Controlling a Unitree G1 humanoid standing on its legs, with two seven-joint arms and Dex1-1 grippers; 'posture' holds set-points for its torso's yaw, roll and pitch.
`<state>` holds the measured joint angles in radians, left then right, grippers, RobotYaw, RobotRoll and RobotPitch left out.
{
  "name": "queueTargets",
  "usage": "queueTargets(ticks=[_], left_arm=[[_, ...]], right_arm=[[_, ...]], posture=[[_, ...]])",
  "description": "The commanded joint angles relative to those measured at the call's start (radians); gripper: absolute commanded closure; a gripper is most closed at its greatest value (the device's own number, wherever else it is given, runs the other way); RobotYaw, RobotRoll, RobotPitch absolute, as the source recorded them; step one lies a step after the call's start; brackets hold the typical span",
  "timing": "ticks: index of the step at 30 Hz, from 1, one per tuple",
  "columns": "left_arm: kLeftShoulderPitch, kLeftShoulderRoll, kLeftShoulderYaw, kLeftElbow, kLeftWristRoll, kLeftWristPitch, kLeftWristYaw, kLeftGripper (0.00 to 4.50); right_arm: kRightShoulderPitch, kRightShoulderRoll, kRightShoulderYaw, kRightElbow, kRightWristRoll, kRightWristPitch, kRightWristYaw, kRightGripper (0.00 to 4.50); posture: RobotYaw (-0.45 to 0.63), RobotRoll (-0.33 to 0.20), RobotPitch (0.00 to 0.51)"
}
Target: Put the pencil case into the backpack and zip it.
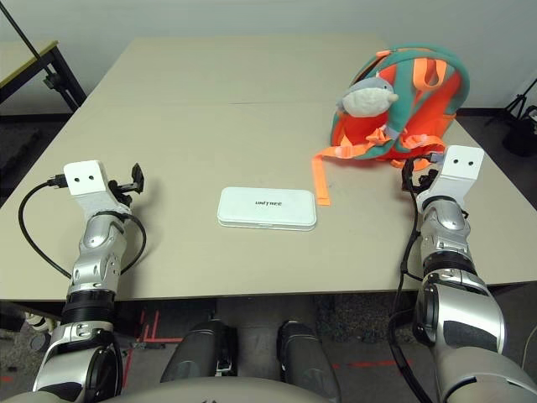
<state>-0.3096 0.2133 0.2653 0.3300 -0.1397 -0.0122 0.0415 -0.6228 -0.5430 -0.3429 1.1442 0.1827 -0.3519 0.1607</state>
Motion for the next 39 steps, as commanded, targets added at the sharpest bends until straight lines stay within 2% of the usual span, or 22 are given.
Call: queueTargets(ticks=[1, 5, 8, 13, 17, 18, 21, 25, 29, 32, 39], left_arm=[[-0.024, 0.004, 0.002, 0.017, -0.002, -0.002, -0.009, 0.00], [-0.054, 0.025, -0.008, 0.013, -0.050, 0.002, -0.119, 0.00], [-0.089, 0.051, -0.021, -0.001, -0.138, 0.063, -0.286, 0.00], [-0.136, 0.123, -0.066, -0.056, -0.290, 0.256, -0.586, 0.00], [-0.208, 0.184, -0.073, -0.027, -0.371, 0.416, -0.734, 0.00], [-0.226, 0.195, -0.073, -0.021, -0.398, 0.454, -0.778, 0.00], [-0.281, 0.235, -0.097, -0.009, -0.448, 0.569, -0.904, 0.00], [-0.332, 0.288, -0.144, 0.022, -0.466, 0.697, -1.031, 0.00], [-0.482, 0.340, -0.229, 0.184, -0.443, 0.836, -1.185, 0.00], [-0.545, 0.385, -0.341, 0.261, -0.394, 0.901, -1.321, 0.00], [-0.674, 0.370, -0.470, 0.513, -0.266, 0.949, -1.447, 0.00]], right_arm=[[0.005, -0.008, -0.006, -0.001, -0.002, -0.004, -0.002, 0.03], [0.018, -0.004, 0.005, -0.049, -0.003, -0.011, 0.027, 0.03], [0.065, -0.006, 0.022, -0.140, 0.005, 0.004, 0.104, 0.65], [0.193, -0.021, 0.079, -0.420, 0.013, 0.128, 0.265, 2.58], [0.282, -0.037, 0.117, -0.655, 0.022, 0.266, 0.349, 4.20], [0.296, -0.041, 0.126, -0.703, 0.023, 0.298, 0.364, 4.45], [0.321, -0.051, 0.154, -0.813, 0.017, 0.373, 0.406, 4.45], [0.327, -0.055, 0.179, -0.888, 0.005, 0.428, 0.433, 4.45], [0.314, -0.056, 0.234, -0.941, -0.009, 0.464, 0.490, 4.45], [0.313, -0.064, 0.256, -0.959, -0.021, 0.469, 0.514, 4.45], [0.326, -0.057, 0.279, -0.985, -0.037, 0.472, 0.519, 4.45]], posture=[[0.22, 0.000, 0.055], [0.22, 0.000, 0.055], [0.20, 0.000, 0.053], [0.15, 0.000, 0.054], [0.12, 0.000, 0.057], [0.12, 0.000, 0.059], [0.11, 0.000, 0.060], [0.11, 0.000, 0.058], [0.11, 0.000, 0.055], [0.10, 0.000, 0.052], [0.08, 0.000, 0.040]])
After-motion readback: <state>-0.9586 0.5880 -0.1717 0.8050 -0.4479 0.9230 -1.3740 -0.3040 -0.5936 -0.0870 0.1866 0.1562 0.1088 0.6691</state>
